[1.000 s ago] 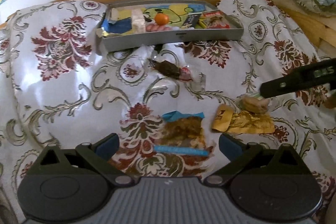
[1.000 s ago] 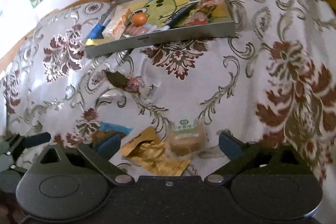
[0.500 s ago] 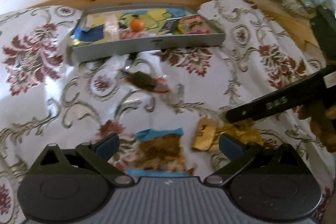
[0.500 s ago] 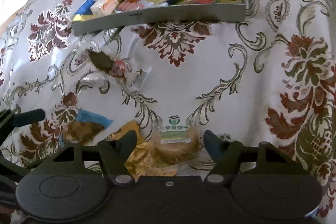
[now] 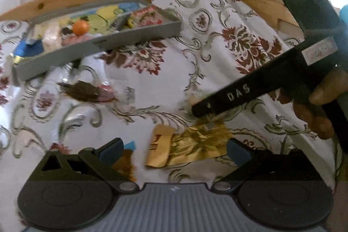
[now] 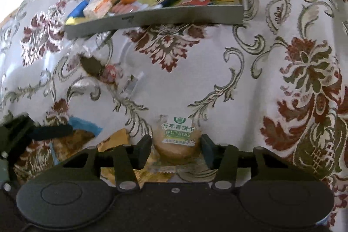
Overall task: Organize snacks
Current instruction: 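Grasp the round WUTANG biscuit with right tool while left tool approaches the yellow packet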
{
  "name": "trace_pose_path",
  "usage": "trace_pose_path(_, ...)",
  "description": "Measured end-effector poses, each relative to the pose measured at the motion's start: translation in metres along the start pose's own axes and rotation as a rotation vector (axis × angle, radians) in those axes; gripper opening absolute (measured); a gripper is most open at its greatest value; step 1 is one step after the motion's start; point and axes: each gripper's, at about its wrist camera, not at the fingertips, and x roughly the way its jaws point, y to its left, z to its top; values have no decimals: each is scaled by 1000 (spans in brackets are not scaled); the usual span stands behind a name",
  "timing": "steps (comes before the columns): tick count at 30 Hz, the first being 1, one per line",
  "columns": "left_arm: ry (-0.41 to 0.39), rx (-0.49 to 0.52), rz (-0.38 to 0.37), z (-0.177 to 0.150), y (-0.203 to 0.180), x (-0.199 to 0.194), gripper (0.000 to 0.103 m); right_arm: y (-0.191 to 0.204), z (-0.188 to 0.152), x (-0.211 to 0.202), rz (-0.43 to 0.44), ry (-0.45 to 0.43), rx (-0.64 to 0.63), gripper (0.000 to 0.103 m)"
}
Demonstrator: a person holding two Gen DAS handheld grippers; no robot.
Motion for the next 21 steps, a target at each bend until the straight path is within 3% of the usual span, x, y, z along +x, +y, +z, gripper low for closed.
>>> trace_pose_path(6, 68, -22, -45, 8, -8, 19, 103, -9, 2, 1, 30, -9, 39, 50)
trace_pose_path(14, 167, 15, -6, 17, -17, 41, 103, -11, 3, -1, 48, -22, 62, 51)
trace_pose_path(21, 186, 0, 10, 19, -18, 45, 102, -10, 2, -2, 49, -22, 64, 51)
